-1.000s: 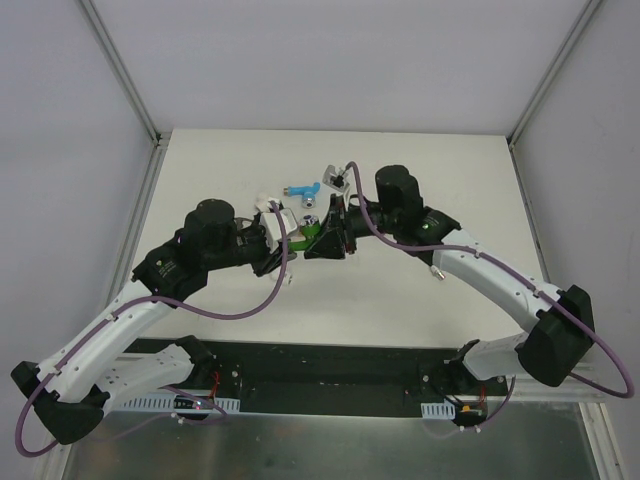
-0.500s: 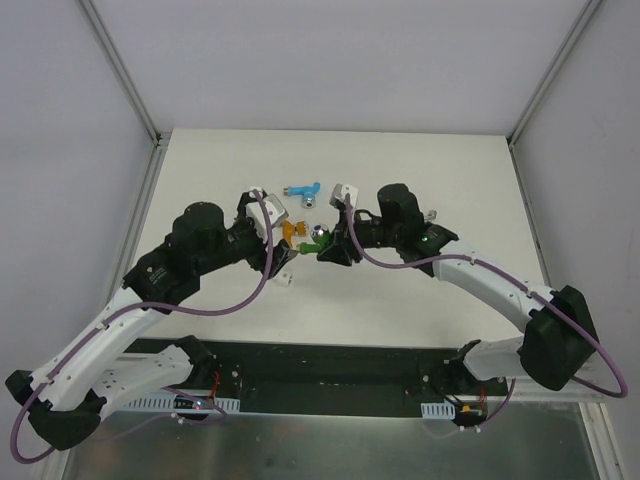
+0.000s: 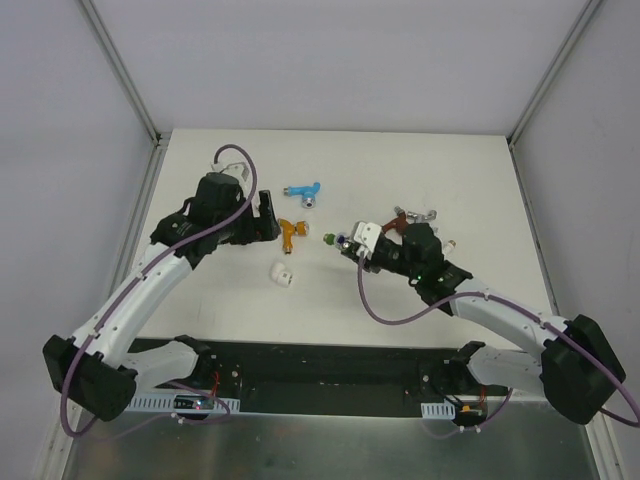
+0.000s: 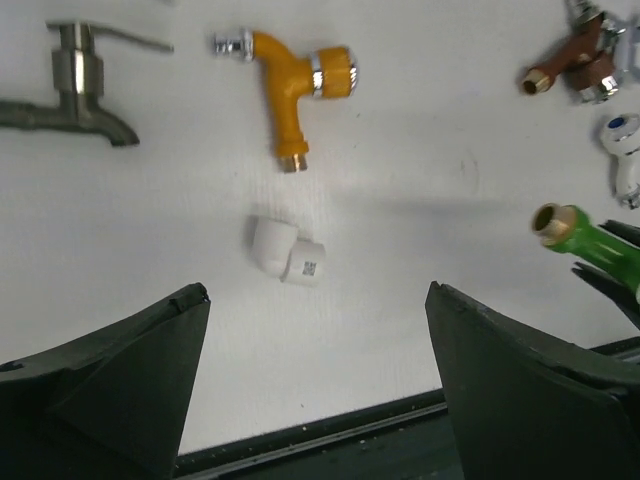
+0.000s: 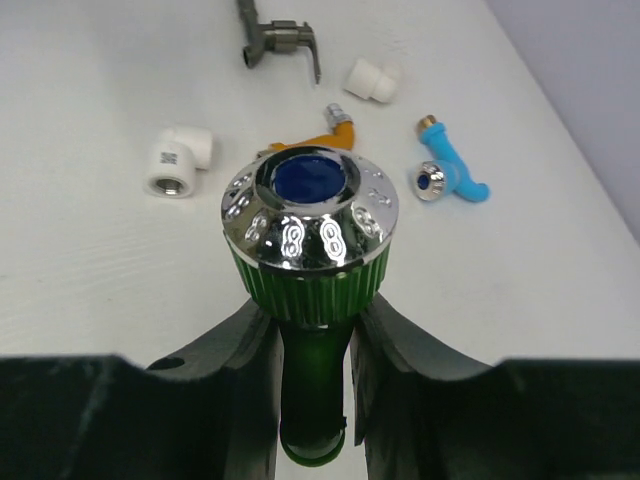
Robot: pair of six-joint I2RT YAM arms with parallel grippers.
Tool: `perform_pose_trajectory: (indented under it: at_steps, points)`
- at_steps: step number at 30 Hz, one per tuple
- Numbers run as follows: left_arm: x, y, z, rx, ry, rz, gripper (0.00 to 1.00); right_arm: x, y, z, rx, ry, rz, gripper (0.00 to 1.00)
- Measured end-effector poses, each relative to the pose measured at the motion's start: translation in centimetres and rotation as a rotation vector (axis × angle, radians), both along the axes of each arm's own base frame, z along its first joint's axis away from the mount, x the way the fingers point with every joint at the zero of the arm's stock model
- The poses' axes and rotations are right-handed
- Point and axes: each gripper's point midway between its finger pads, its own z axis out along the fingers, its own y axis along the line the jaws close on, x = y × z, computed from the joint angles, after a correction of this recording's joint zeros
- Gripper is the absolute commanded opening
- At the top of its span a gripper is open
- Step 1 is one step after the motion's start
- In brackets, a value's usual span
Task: Install the water faucets
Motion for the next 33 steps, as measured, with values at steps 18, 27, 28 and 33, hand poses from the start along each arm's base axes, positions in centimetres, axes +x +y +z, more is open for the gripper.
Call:
perform_pose_trajectory:
  at_steps: [18, 27, 28, 33]
  points:
    - [-0.9, -2.1, -16.0, 0.067, 0.66, 0.132, 0.64, -1.5, -1.8, -2.9, -0.059, -0.219, -0.082, 0.0]
    - [0.0, -2.1, -18.0, 0.114, 0.702, 0.152, 0.59, -1.6, -1.5, -2.6, -0.05, -0.231, -0.08, 0.0]
    - [0.2, -2.0, -18.1, 0.121, 0.702, 0.156, 0.59, -1.6, -1.5, -2.7, -0.052, -0.229, -0.08, 0.0]
    - [0.4, -1.6, -19.3, 0.157, 0.72, 0.172, 0.5, -1.6, -1.4, -3.2, -0.064, -0.219, -0.077, 0.0]
